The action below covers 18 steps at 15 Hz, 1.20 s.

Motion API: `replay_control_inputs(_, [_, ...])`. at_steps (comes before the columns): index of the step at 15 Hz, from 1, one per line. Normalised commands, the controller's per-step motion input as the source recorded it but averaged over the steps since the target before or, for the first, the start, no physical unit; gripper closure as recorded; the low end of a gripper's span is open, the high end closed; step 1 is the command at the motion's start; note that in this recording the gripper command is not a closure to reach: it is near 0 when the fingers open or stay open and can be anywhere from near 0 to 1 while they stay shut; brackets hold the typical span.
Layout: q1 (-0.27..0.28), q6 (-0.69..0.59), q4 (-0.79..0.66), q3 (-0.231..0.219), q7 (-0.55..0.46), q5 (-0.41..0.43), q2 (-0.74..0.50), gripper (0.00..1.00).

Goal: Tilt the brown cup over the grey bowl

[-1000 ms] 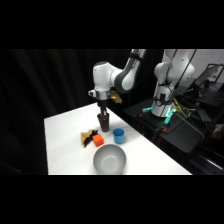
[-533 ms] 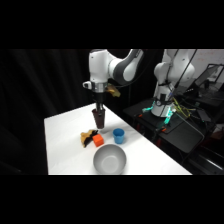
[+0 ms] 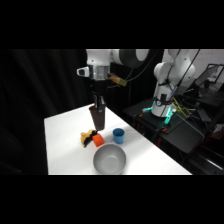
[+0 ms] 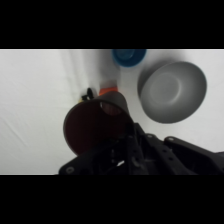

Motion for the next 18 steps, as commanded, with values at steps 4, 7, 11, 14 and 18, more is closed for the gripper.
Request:
replay_control_inputs(4, [0.093, -0.31, 0.42, 0.149, -0.42, 0.504, 0.19, 0.10])
replay_control_inputs(7, [0.016, -0.43, 0.49, 0.131, -0.61, 0.669, 0.27, 0.10])
replay_control_inputs(11, [-0.130, -0.57, 0.59, 0.061, -0.60, 0.613, 0.35, 0.10])
replay_control_inputs(14, [-0.248, -0.69, 0.59, 0.029, -0.52, 0.500, 0.38, 0.10])
replay_control_inputs(18, [-0.245, -0.76, 0.60, -0.004, -0.35, 0.421, 0.40, 0.10])
